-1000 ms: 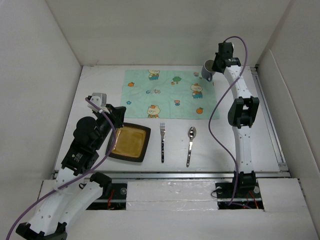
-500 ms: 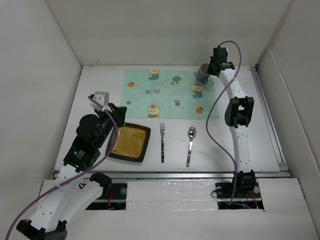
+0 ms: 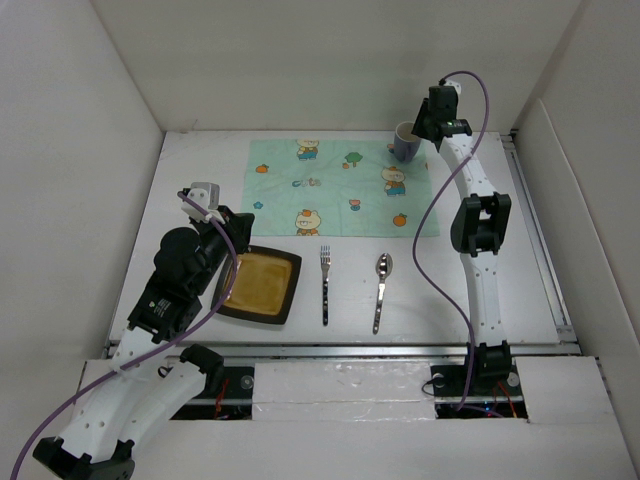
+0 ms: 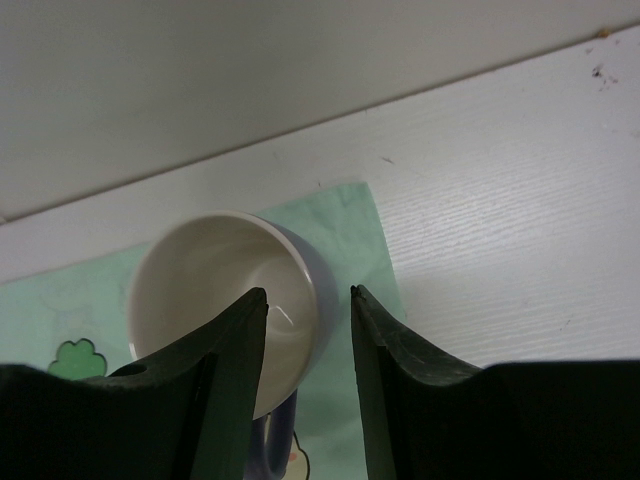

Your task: Set the dinner table for one person

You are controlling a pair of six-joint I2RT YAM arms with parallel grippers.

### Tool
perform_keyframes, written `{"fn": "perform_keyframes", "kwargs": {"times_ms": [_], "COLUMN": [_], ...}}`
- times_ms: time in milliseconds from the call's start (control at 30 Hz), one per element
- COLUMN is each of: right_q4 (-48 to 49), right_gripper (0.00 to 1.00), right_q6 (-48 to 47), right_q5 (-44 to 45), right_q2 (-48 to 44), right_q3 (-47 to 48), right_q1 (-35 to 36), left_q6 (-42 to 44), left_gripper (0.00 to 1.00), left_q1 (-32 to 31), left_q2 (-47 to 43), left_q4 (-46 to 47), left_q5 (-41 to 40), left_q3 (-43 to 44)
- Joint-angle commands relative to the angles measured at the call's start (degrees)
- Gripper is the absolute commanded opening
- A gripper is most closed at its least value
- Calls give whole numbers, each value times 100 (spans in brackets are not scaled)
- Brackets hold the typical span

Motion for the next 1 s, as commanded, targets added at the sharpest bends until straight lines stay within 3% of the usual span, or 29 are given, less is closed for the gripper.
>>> {"fn": "perform_keyframes", "kwargs": {"times_ms": [0,200,300,333,367,400,433,467,533,567,700,800,967], "right_q4": [523,540,961,1476,1481,1629,2048,2235,2656,2746,3335,3195,2693], "right_gripper": [45,44,42,39,34,27,10,4,0,0,0,0,0], "right_q6": [41,6,-134,-187,-187,-213,-222,-222,-196,-170,461,804,1517], "right_q5": [93,111,137,137,111,59,-3,-82,-100,-39,-73,-101,497], "right_q2": [-682,-1199,-2129,-2802,-2809,-3557,-3982,-4370,-5556,-5908,-7447,-7967,-7943], "right_q3": [-14,-540,-1541,-2275,-2708,-3200,-3710,-4802,-5924,-7026,-9411,-10198,-10473], "right_q1": [52,52,105,166,228,280,342,534,824,1191,2237,3264,4788], "left_q6": [83,74,65,65,65,65,65,65,74,57,30,13,13], "left_gripper": [3,3,3,3,3,3,1,0,0,0,0,0,0], "left_q1": [-33,-33,-33,-33,-33,-33,-33,-33,-33,-33,-33,-33,-33], "left_q2": [-67,-111,-103,-120,-120,-129,-146,-155,-182,-190,-182,-94,-225], "left_q4": [171,188,162,180,180,180,171,171,171,153,197,189,180], "left_q5": [-40,-32,21,38,47,47,65,65,56,48,135,302,250], "left_q3": [16,25,25,25,25,25,25,34,34,34,16,51,25]}}
